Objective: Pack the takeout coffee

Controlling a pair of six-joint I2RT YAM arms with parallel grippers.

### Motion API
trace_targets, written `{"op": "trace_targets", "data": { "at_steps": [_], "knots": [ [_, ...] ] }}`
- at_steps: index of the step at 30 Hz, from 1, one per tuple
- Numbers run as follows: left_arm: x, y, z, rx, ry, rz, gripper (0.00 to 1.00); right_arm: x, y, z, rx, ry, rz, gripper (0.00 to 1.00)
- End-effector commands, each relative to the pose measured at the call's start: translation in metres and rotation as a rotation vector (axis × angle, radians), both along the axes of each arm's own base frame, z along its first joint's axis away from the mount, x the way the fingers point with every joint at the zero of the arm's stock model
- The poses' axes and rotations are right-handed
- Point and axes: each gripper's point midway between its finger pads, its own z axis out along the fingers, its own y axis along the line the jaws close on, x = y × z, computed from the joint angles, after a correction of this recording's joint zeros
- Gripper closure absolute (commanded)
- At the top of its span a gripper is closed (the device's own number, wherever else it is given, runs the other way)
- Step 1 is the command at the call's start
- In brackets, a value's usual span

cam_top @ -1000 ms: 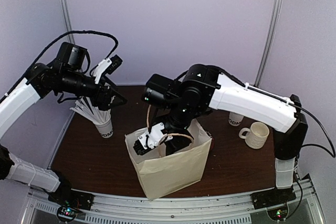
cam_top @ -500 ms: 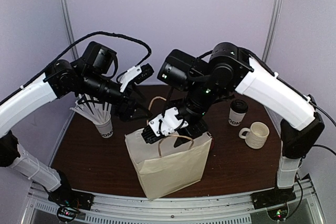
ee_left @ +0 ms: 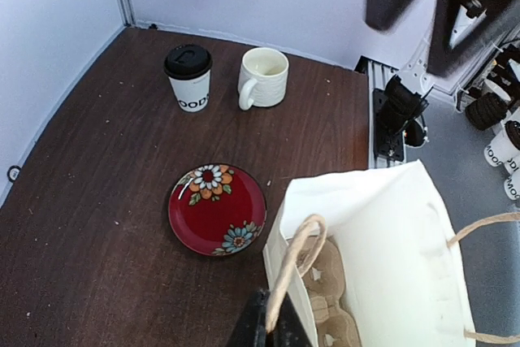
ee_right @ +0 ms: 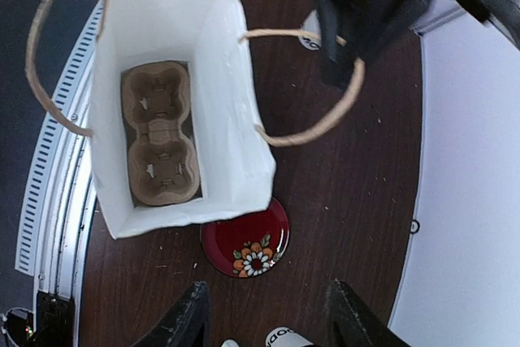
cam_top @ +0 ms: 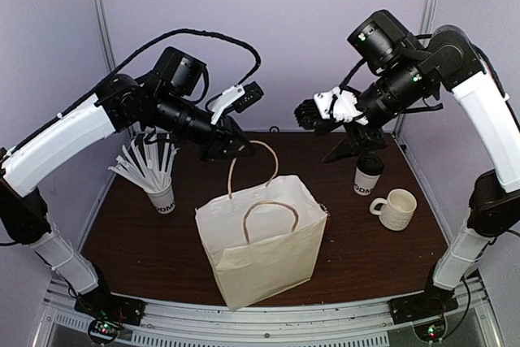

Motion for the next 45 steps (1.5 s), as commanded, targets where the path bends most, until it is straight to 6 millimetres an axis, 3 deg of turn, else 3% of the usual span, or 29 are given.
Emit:
{"op": "trace_targets", "data": {
  "at_steps": [1,5,9,17,30,41,45],
  "knots": [
    [0.002,0.005,0.015,0.025,-0.076,-0.007,1.0,0.04,-0.031,0.013,0.121,0.056,-0.158,0.5],
    [0.011,0.022,0.023,0.095,-0.165,0.045,1.0,0.081,-0.05,0.006,0.205,0.098,-0.314,0.5],
    [0.019,0.035,0.024,0.137,-0.237,0.084,1.0,0.094,-0.056,-0.01,0.241,0.153,-0.366,0.5],
    [0.033,0.045,0.023,0.151,-0.288,0.182,1.0,0.104,-0.052,-0.028,0.24,0.189,-0.396,0.5],
    [0.066,0.054,0.038,0.205,-0.491,0.273,1.0,0.118,-0.054,-0.035,0.227,0.164,-0.445,0.5],
    [0.06,0.07,0.06,0.164,-0.551,0.307,1.0,0.121,-0.055,-0.043,0.213,0.168,-0.46,0.5],
    [0.051,0.065,0.046,0.169,-0.499,0.261,1.0,0.122,-0.053,-0.047,0.212,0.177,-0.459,0.5]
  ]
}}
